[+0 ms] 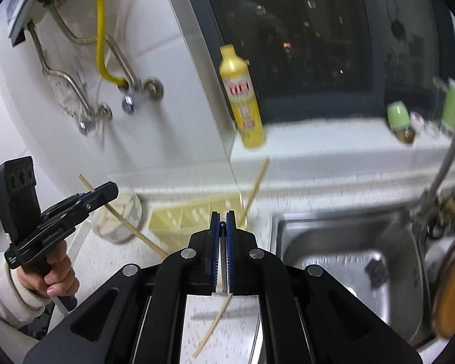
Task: Organize utensils
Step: 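Raise the chopstick in the left tool over the caddy while the right tool carries its chopstick there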
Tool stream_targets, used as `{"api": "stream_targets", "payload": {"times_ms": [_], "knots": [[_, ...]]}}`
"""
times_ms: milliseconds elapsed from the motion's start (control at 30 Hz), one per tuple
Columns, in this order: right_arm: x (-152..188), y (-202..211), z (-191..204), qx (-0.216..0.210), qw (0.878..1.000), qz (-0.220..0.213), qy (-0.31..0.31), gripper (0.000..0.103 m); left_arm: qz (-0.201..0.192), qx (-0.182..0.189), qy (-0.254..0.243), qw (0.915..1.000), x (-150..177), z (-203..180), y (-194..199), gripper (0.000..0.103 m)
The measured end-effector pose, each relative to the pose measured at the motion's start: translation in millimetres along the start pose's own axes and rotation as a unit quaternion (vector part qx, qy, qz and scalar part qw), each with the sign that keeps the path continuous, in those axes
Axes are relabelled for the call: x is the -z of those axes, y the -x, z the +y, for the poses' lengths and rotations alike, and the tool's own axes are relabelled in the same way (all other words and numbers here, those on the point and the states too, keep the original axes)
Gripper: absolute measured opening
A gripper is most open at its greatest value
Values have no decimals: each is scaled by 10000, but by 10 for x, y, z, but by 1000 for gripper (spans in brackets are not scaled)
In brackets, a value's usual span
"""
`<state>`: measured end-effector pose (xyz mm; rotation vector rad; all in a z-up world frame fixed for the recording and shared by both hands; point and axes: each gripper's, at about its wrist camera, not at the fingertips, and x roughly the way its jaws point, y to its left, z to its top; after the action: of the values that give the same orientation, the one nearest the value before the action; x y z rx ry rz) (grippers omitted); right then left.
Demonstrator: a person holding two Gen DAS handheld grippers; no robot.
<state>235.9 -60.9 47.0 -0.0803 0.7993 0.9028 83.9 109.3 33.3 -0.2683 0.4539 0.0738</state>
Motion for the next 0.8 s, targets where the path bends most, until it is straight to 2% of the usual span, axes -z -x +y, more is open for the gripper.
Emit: {"api": "stream_targets", "payload": {"times_ms": [167, 267, 467, 533, 800], "knots": [[-442, 12, 74, -8, 9993, -316, 198, 1, -370, -156, 65, 9992, -422, 134, -94, 4], [-622, -36, 114, -33, 9987, -437, 267, 1, -478, -265, 33, 9985, -567, 192, -180, 4], [-862, -295, 148, -15, 9984, -464, 331, 1, -258, -467, -130, 9985, -601, 258, -497, 4], [-886, -438, 155, 41, 9987, -330, 380, 1, -112, -565, -158, 9982, -561, 278, -653, 4], [-695, -872, 132, 233, 9986, 10, 467, 1, 332, -739, -29, 9967, -332, 421, -1027, 4]]}}
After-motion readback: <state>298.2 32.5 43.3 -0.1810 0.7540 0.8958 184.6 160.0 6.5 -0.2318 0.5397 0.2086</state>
